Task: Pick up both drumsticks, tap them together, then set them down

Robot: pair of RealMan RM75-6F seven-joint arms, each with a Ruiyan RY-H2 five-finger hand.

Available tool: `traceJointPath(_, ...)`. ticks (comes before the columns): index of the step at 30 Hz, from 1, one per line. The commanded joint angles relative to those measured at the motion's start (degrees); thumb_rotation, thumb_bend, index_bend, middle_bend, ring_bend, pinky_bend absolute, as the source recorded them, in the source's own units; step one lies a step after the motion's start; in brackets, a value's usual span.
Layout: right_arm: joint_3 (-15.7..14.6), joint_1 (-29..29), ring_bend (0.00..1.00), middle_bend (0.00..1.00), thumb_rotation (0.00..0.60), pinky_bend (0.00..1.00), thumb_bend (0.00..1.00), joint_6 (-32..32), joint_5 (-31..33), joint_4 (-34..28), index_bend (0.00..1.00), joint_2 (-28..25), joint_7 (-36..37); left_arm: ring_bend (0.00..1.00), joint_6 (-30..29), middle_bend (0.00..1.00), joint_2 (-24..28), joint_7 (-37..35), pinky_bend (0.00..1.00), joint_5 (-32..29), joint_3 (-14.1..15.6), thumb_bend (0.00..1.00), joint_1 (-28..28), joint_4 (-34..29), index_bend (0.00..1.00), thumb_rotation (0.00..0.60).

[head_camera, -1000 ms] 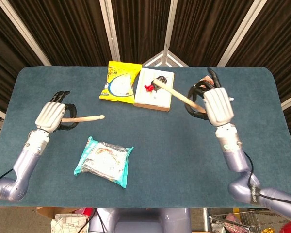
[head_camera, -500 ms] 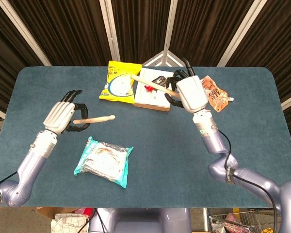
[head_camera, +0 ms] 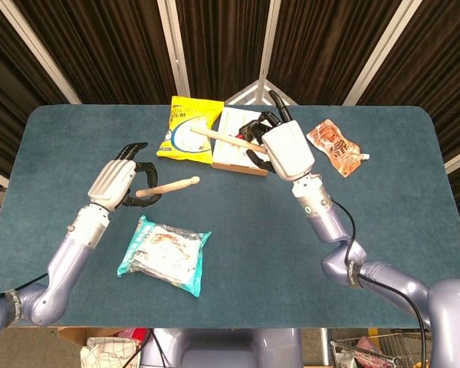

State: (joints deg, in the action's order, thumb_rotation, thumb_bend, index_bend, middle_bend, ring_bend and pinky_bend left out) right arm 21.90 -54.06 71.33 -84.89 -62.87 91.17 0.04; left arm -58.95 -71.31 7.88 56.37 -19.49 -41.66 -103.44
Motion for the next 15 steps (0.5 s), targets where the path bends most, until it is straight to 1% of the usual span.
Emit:
traceJointPath(1,-0.55,0.09,0.37,0.66,0.6,0.0,0.43,0.59,-0.57,0.12,0.74,-0.19,-0.41,0.08,-1.47,0.59,-1.09,2.45,0.0,-2.7,-0.79,0.39,-1.13,-0.92,0.63,0.6)
traceJointPath(7,-1.57,0.21,0.37,0.66,0.6,0.0,0.43,1.51,-1.48,0.06,0.74,-0.59,-1.61,0.09,-4.24,0.59,-3.18,4.61,0.0,-6.83,-2.12,0.39,-2.23,-2.18,0.63,0.6)
traceJointPath(10,-2.12,0.24,0.37,0.66,0.6,0.0,0.43,1.4,-1.62,-0.74,0.74,-0.94,-2.37,0.09,-5.47,0.59,-4.75,6.19,0.0,-9.36,-2.63,0.39,-3.22,-2.44,0.63,0.6)
traceJointPath(15,-2.67,0.0,0.37,0.66,0.6,0.0,0.43,1.22,-1.93,-2.37,0.74,-1.38,-3.84,0.09,-6.72,0.59,-6.93,7.26,0.0,-11.84,-3.48,0.39,-4.54,-2.61,0.63,0.6)
